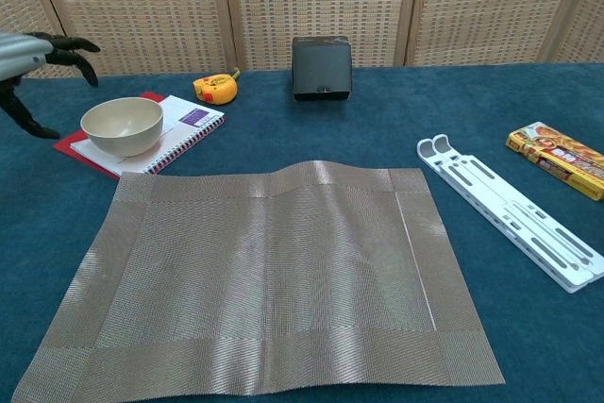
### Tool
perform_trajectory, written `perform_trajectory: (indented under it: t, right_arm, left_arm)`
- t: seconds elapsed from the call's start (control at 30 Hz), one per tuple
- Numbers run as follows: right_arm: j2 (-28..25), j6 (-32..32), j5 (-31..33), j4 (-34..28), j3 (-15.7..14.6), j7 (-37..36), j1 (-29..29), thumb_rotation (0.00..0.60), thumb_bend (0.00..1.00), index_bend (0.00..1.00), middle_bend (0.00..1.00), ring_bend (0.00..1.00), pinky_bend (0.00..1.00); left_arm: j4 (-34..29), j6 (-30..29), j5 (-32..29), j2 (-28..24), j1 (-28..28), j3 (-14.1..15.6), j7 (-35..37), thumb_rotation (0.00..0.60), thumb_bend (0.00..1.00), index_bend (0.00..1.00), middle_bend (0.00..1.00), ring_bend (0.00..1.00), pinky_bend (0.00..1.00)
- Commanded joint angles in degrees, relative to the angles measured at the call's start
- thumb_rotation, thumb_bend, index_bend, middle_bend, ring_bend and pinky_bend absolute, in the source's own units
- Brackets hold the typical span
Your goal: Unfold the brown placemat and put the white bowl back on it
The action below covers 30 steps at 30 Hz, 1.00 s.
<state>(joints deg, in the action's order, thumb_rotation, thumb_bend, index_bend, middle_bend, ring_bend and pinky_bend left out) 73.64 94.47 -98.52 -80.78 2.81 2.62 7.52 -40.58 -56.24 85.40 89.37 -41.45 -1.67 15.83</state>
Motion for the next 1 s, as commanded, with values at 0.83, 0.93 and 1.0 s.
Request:
perform_trajectory:
  t: [0.83,0.93,1.0]
  right_arm:
    - [-0.1,-0.5,0.8,0.3,0.2,-1.2,0.3,0.6,0.0,0.0,0.0,0.0,0.0]
    - [-0.1,-0.6,0.8,0.3,0.2,-1.1,0.3,0.6,0.0,0.0,0.0,0.0,0.0]
    - [-0.1,-0.6,0.7,0.2,0.2,-1.1,0.3,0.6,0.0,0.0,0.0,0.0,0.0]
  left_arm:
    - [3.1,2.1,0.8,6.2,-4.2,-0.9,-0.3,0.6,0.49,0.73,0.0,0.0,0.0]
    - [-3.4,-1.7,4.1,3.3,-4.5,0.6,-0.6,0.6,0.49,0.73,0.0,0.0,0.0]
    - [-10.4,-3.8,7.5,0.6,-5.1,2.3,-2.6,0.6,0.49,0.72,0.0,0.0,0.0]
